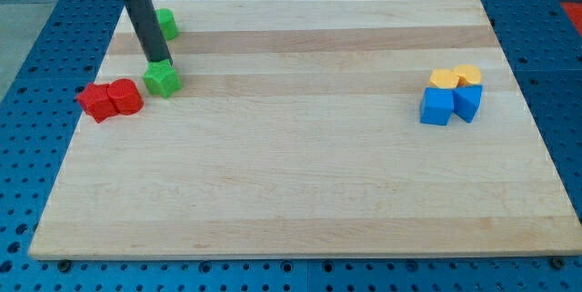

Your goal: Push the green circle into the red blocks

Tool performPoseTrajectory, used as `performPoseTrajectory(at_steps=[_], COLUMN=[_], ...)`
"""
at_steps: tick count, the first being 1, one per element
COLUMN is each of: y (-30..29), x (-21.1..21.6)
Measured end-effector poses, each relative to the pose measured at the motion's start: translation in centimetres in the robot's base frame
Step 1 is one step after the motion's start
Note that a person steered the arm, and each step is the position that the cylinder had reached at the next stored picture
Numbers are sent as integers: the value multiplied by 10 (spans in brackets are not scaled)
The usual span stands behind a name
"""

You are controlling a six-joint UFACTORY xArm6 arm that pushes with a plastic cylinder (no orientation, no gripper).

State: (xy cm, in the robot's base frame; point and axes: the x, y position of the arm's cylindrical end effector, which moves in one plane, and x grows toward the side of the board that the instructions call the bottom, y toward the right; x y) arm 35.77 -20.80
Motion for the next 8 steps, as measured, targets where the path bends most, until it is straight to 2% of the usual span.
performPoseTrajectory(at_steps=[2, 3, 4, 6, 7, 8], y=[0, -23, -69, -73, -22, 33], x=[0, -13, -6, -128, -139, -130])
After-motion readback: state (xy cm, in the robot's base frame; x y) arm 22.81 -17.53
